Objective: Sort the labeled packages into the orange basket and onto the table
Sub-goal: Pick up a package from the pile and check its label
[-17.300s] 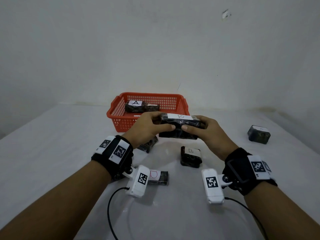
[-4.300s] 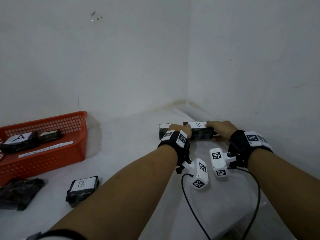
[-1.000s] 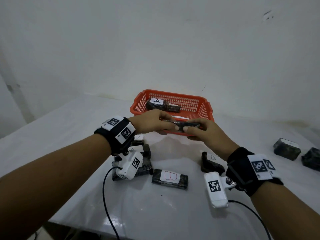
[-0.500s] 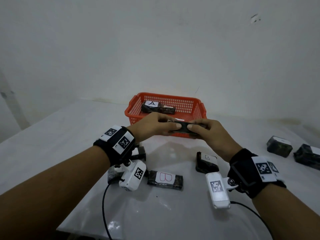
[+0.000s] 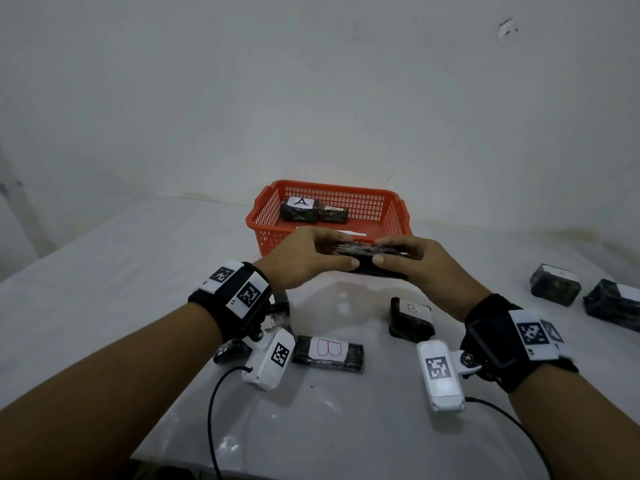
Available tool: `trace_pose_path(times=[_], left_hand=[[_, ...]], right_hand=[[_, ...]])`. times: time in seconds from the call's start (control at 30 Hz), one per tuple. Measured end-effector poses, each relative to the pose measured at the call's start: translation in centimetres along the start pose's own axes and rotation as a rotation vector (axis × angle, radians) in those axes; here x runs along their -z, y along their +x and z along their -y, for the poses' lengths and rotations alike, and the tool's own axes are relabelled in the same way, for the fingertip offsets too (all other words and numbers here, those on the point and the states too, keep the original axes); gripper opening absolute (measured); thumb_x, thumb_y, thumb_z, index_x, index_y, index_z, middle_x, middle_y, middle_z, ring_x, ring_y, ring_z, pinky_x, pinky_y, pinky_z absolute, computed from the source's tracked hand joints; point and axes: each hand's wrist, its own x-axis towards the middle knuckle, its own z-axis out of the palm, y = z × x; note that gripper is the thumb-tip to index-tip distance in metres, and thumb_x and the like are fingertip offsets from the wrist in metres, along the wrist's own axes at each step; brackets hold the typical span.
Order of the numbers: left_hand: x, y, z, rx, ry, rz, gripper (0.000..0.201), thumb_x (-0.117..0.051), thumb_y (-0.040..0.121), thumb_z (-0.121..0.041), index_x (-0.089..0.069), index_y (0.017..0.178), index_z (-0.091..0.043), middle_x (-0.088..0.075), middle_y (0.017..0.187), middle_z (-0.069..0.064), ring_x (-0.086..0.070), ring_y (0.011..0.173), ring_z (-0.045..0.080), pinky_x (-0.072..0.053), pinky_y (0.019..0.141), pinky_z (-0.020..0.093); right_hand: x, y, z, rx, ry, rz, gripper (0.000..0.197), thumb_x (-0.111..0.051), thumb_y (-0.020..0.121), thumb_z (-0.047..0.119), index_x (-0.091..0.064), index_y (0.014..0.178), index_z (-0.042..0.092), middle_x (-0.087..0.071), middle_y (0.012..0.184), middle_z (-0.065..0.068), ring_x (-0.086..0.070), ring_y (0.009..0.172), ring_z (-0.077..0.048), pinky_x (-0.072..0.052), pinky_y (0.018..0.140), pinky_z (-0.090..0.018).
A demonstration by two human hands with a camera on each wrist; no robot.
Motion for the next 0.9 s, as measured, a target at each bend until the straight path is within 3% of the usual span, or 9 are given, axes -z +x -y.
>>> trace_pose_path(times=[0.1,0.2,0.33,0.43,0.63,0.8,0.9], left_hand=[[-0.2,0.0,0.3,0.017,-0.023,-0.004,0.044,-0.083,0.086,-0.016,-0.069,0.127,-0.012,-0.078,0.117,0.005,-0.073,0.111,0.018,-0.054,0.107,0.040],[-0.1,-0.3,0.2,0.009,-0.022,0.049,0.041,-0.080,0.089,-0.019,-0.070,0.129,-0.015,-0.077,0.119,0.004,-0.072,0.114,0.019,-0.053,0.107,0.036],[-0.2,-0.5,0.0,-0.006,-0.004,0.025,0.035,-0.078,0.090,-0.013,-0.072,0.125,-0.014,-0.077,0.115,0.007,-0.072,0.110,0.022,-0.055,0.101,0.032],[-0.2,-0.7,0.0,0.001,-0.004,0.031,0.033,-0.076,0.092,-0.017,-0.072,0.124,-0.017,-0.077,0.115,0.008,-0.071,0.111,0.024,-0.056,0.101,0.034],[-0.3,-0.6,0.0,0.002,-0.003,0.032,0.038,-0.079,0.089,-0.015,-0.071,0.126,-0.013,-0.077,0.116,0.005,-0.073,0.109,0.017,-0.056,0.096,0.027],[-0.5,-0.7,0.0,0.025,0.001,0.052,0.046,-0.083,0.086,-0.023,-0.069,0.129,-0.018,-0.076,0.119,0.000,-0.072,0.112,0.014,-0.054,0.103,0.033],[-0.5,-0.7,0.0,0.017,-0.013,0.039,0.049,-0.084,0.084,-0.013,-0.067,0.129,-0.013,-0.076,0.120,0.002,-0.072,0.113,0.015,-0.055,0.105,0.036]], right_hand=[[-0.1,-0.2,-0.1,0.030,-0.015,-0.033,0.043,-0.085,0.077,0.030,-0.076,0.115,0.012,-0.077,0.116,-0.009,-0.074,0.110,-0.023,-0.056,0.106,-0.039],[0.1,-0.2,-0.1,0.054,-0.015,-0.051,0.046,-0.084,0.074,0.036,-0.078,0.113,0.013,-0.078,0.114,-0.008,-0.074,0.109,-0.022,-0.056,0.106,-0.042],[0.2,-0.5,-0.1,0.043,-0.020,0.002,0.052,-0.085,0.071,0.036,-0.075,0.118,0.016,-0.077,0.117,-0.005,-0.073,0.112,-0.020,-0.057,0.103,-0.032],[0.2,-0.7,-0.2,0.039,-0.067,0.008,0.046,-0.089,0.076,0.026,-0.074,0.119,0.018,-0.077,0.116,-0.003,-0.072,0.112,-0.018,-0.056,0.105,-0.036],[0.2,-1.0,0.0,0.030,-0.058,0.016,0.056,-0.087,0.066,0.042,-0.075,0.118,0.022,-0.077,0.117,0.000,-0.072,0.114,-0.017,-0.053,0.109,-0.042],[0.5,-1.2,0.2,0.051,-0.058,-0.010,0.053,-0.085,0.068,0.044,-0.077,0.114,0.021,-0.078,0.115,-0.002,-0.074,0.110,-0.017,-0.054,0.108,-0.043],[0.4,-1.3,0.2,0.036,-0.059,0.005,0.059,-0.087,0.068,0.042,-0.073,0.122,0.023,-0.075,0.122,-0.001,-0.073,0.113,-0.017,-0.057,0.105,-0.042]])
